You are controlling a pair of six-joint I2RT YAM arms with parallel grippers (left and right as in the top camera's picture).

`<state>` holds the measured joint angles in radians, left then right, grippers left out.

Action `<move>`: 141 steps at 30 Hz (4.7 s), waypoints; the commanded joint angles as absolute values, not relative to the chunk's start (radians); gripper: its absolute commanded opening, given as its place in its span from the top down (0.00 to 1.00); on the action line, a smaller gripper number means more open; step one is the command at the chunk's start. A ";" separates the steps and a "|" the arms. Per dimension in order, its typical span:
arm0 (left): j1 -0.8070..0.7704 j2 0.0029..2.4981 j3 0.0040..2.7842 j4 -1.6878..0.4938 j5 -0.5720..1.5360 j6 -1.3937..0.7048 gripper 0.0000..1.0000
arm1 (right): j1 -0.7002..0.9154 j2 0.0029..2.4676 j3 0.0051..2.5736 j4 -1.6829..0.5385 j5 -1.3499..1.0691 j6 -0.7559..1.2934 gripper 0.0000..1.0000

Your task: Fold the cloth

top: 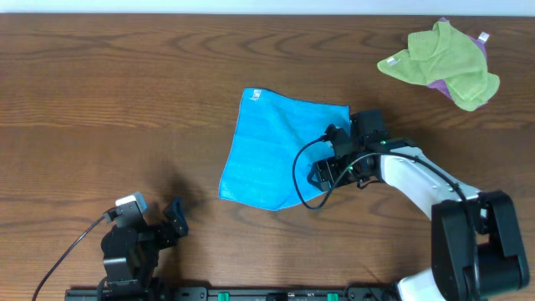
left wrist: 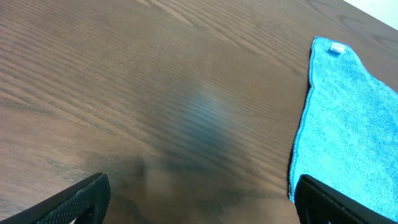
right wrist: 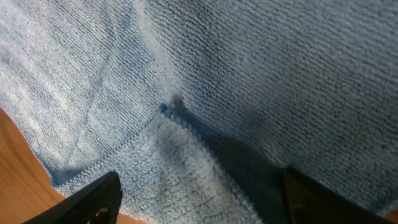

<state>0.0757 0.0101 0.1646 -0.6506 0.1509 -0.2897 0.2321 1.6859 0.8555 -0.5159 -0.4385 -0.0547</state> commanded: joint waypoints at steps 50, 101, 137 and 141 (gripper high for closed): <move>0.078 0.089 0.286 -0.838 0.289 -0.279 0.04 | 0.228 1.152 0.850 -0.936 -0.398 0.006 0.47; -0.216 1.472 0.822 -0.691 0.336 -0.388 0.04 | 0.228 0.620 0.495 -0.864 -0.311 0.445 0.02; -0.220 1.700 0.820 -0.391 0.622 -0.580 0.29 | 0.228 0.620 0.467 -0.793 -0.310 0.459 0.04; -0.231 1.703 0.820 -0.391 0.617 -0.566 0.51 | 0.228 0.620 0.467 -0.793 -0.310 0.460 0.04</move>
